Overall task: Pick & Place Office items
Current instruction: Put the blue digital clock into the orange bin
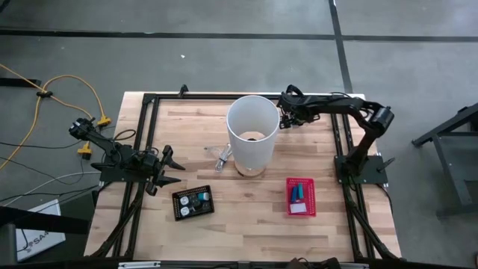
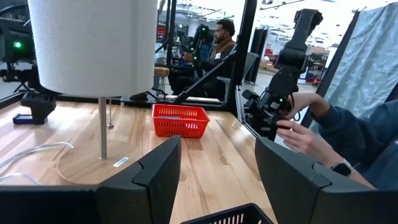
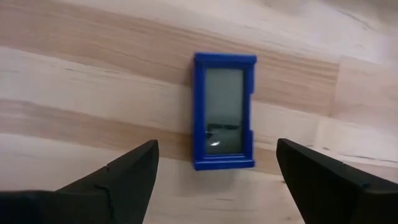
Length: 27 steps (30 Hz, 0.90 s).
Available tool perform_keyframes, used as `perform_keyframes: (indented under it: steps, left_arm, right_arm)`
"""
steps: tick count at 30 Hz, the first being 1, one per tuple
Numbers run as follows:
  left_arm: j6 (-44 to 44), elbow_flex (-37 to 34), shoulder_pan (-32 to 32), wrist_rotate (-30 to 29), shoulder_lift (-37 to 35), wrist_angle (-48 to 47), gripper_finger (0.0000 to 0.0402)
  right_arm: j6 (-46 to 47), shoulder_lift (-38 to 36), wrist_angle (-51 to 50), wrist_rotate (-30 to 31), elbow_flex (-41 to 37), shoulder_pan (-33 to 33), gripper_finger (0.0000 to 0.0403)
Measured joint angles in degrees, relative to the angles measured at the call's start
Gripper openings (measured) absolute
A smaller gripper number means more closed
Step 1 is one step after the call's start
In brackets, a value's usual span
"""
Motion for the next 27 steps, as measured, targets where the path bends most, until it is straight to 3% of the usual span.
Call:
perform_keyframes:
  steps: [9, 15, 27]
  left_arm:
    - [0.0, 0.0, 0.0, 0.0, 0.0, 0.0, 0.0199]
    - [-0.01, 0.0, 0.02, 0.0, 0.01, 0.0, 0.0199]
    - [-0.02, 0.0, 0.0, 0.0, 0.0, 0.0, 0.0199]
  right_arm:
    - [1.31, 0.87, 0.15, -0.14, -0.04, -0.15, 0.0313]
    - [1.56, 0.87, 0.31, -4.44, -0.04, -2.01, 0.031]
    - [1.63, 0.87, 1.58, -6.25, -0.04, -3.13, 0.0243]
